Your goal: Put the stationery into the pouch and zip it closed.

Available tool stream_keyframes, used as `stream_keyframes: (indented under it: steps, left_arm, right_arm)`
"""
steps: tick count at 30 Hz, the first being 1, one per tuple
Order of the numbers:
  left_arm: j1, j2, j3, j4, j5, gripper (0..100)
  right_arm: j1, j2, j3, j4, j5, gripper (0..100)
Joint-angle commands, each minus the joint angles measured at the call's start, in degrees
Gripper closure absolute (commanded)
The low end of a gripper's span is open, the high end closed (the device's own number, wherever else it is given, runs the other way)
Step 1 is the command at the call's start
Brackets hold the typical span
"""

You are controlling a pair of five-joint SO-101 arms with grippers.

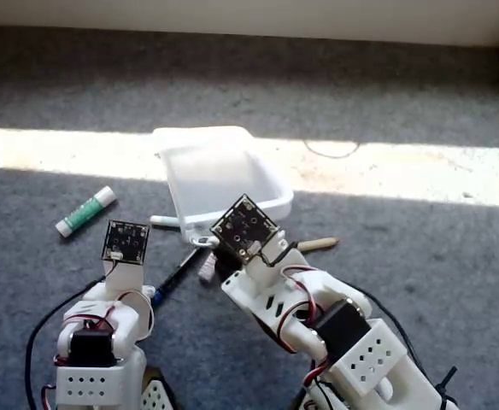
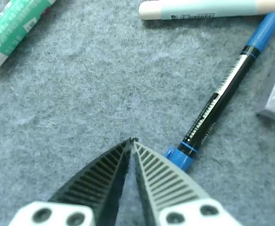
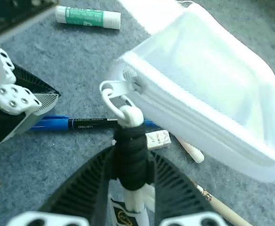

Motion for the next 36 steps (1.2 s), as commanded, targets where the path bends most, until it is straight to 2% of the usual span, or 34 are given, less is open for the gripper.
stream_keyframes:
  steps: [1,5,10,14,16,19,21,22,30,36]
  left_arm:
    - [1.2,-0.6,0.1,0.4,0.4,99]
    - [0.1,-0.6,-6.6,0.6,0.4,99]
    - [-6.6,-0.6,-15.6,-0.2,0.4,99]
    - [-7.1,-0.6,-22.7,-1.2,0.4,99]
    - [-7.1,-0.5,-25.6,-1.2,0.4,94]
    - [-7.1,-0.5,-28.0,-1.2,0.4,76]
    - [-5.8,-0.3,-28.3,-1.2,0.7,67]
    - [-4.5,-0.2,-28.4,-1.2,0.7,67]
    - [5.9,-0.3,-28.4,-1.2,0.8,69]
    - [10.4,-0.3,-29.9,-1.2,0.9,70]
  right_arm:
    - [0.5,-1.6,-3.9,-2.1,-0.8,99.4]
    - [0.7,-1.7,-3.9,-2.0,-0.8,99.4]
    - [3.6,-1.7,-3.9,-2.1,-0.9,99.4]
    - [4.2,-1.7,-3.8,-1.9,-0.9,99.4]
    - [4.2,-1.7,-3.1,-1.9,-0.9,99.4]
    - [3.9,-1.7,-2.4,-2.1,-0.9,99.4]
    - [3.9,-1.7,-2.4,-2.1,-0.9,99.4]
    - [3.9,-1.7,-2.6,-2.1,-0.9,99.4]
    - [3.9,-1.7,-2.9,-2.2,-0.9,99.4]
    - [3.9,-1.6,-2.6,-2.2,-0.9,99.4]
